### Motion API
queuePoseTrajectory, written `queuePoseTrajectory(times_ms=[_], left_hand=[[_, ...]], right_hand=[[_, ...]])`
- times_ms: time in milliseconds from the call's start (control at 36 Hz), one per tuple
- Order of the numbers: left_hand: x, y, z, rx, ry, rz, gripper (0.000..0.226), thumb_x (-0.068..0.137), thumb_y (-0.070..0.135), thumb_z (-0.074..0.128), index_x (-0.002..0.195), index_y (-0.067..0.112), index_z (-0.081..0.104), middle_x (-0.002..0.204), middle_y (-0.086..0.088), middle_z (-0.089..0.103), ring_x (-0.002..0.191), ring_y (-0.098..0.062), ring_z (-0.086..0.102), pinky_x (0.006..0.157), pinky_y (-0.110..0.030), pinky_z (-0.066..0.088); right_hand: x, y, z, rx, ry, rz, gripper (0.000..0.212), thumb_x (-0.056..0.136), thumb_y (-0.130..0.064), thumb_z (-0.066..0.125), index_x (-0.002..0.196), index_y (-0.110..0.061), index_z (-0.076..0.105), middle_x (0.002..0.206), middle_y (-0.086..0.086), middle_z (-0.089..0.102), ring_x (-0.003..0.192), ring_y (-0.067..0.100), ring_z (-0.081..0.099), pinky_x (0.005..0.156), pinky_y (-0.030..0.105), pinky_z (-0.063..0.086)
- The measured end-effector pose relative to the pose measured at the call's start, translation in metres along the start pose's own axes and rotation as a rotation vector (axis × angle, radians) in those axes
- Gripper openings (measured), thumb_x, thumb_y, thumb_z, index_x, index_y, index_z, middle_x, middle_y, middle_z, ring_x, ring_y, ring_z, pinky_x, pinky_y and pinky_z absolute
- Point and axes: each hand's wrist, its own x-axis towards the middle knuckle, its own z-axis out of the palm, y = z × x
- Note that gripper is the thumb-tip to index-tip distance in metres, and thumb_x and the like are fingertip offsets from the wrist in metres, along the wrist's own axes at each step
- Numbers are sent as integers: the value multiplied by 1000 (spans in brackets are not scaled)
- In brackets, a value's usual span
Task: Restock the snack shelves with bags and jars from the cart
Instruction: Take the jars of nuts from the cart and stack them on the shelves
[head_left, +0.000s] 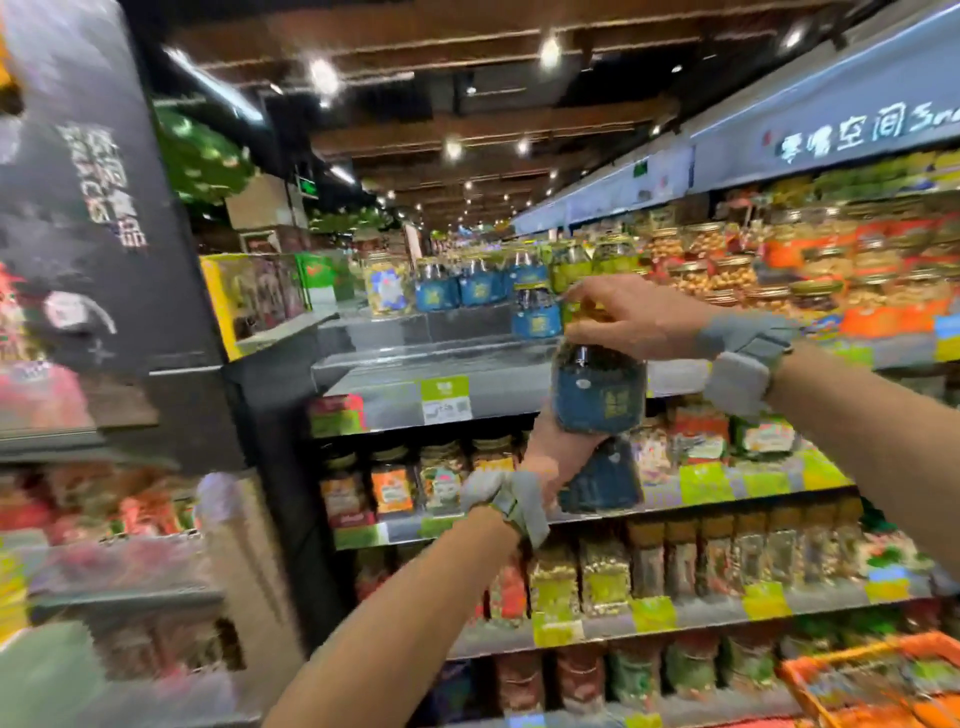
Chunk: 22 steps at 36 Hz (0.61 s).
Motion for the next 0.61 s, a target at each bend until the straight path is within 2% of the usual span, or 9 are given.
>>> queuePoseTrajectory(times_ms=[56,111,194,250,361,472,556,611], left_hand=[[-1,-4,-27,-7,38,10,82,57,58,82,129,23,63,128,0,69,119,-19,63,101,-36,51],[-2,-4,-52,1,51,12,70,68,44,87,129,21,63,126,-2,70,119,-21,63,103,-43,51],[3,-6,-89,-32,89,5,60,76,25,88,130,15,63,127,-8,69,119,-24,63,103,-43,51],[4,-4,-109,-43,91,-2,53,81,16,85,129,12,62,124,-10,69,115,-25,64,98,-39,52],[11,-1,-137,-6,100,-3,56,72,30,88,121,18,64,113,-3,72,104,-25,68,91,-42,56],[32,23,-171,59,179,25,65,80,36,84,132,19,49,112,4,58,100,-13,56,82,-28,45],[60,39,-202,-12,299,43,78,67,60,84,126,29,45,122,-2,61,107,-20,62,93,-38,53],[73,46,-217,-17,369,73,81,60,66,84,123,32,44,120,-4,64,106,-24,65,95,-43,54]], right_hand=[[14,-23,3,2,38,-19,55,95,-63,48,128,-20,56,123,7,61,105,24,56,87,39,47],[26,-41,5,8,56,-36,56,93,-71,41,120,-25,60,113,3,64,95,22,59,80,39,49],[43,-69,9,36,76,-91,61,86,-82,37,117,-34,57,110,-4,65,92,17,60,76,35,48],[52,-83,10,47,53,-101,55,88,-74,48,123,-33,55,110,-5,62,95,16,60,78,32,47],[72,-97,6,32,64,-167,55,89,-66,53,125,-24,58,112,0,63,100,20,56,88,40,50],[106,-93,-8,27,166,-167,59,89,-69,48,129,-25,54,109,1,56,107,23,47,89,37,40],[138,-80,-28,-72,348,-150,69,90,-71,46,137,-21,48,120,12,53,115,32,40,98,45,35],[161,-70,-39,-151,367,-100,80,87,-77,41,141,-18,45,124,17,52,119,37,39,105,50,32]])
